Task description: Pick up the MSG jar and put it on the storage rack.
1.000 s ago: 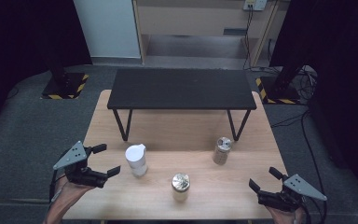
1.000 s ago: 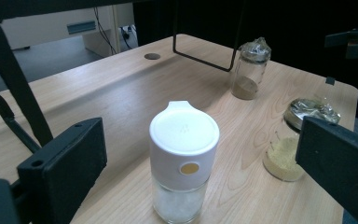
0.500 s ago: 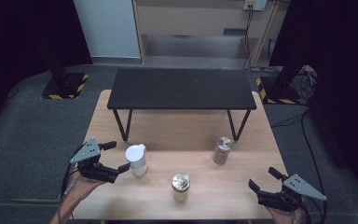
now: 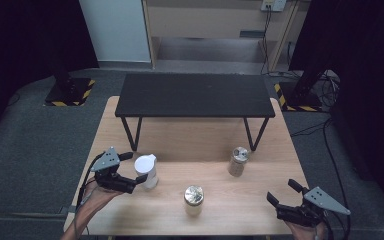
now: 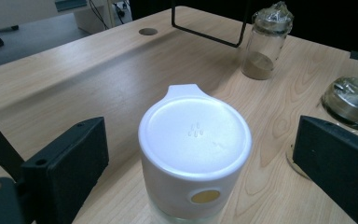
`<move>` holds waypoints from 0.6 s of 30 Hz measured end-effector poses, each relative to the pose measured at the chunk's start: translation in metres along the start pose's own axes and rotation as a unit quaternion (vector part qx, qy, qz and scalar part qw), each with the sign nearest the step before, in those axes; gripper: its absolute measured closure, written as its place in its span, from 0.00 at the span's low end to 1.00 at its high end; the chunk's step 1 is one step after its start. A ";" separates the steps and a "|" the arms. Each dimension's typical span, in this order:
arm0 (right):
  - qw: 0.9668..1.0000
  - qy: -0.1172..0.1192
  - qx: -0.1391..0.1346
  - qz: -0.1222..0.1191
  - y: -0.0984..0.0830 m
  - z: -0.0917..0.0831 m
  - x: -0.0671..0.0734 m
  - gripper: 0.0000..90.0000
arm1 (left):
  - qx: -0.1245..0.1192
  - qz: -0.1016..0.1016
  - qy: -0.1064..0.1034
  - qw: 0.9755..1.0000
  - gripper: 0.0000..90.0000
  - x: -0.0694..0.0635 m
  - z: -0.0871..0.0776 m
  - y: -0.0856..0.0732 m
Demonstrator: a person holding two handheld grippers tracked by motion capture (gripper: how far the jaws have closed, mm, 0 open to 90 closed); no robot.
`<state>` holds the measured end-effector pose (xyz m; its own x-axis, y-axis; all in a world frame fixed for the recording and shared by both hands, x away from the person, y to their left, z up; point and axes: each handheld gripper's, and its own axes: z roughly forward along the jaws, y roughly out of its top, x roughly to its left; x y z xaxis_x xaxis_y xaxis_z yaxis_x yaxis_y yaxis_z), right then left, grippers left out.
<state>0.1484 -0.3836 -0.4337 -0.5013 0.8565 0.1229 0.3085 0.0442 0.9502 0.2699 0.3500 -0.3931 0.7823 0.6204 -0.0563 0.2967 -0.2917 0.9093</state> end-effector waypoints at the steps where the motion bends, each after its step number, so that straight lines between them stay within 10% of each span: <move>1: 1.000 0.000 0.000 0.001 0.000 0.000 0.000 0.06 | 0.001 -0.001 0.000 1.000 0.03 0.001 0.001 -0.001; 18: 1.000 0.001 -0.001 0.001 0.000 0.000 0.000 0.07 | 0.000 -0.004 -0.001 1.000 0.12 0.004 0.022 -0.014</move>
<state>0.1481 -0.3842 -0.4340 -0.5020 0.8556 0.1262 0.3078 0.0404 0.9506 0.2812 0.3406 -0.4148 0.7812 0.6210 -0.0641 0.3024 -0.2866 0.9091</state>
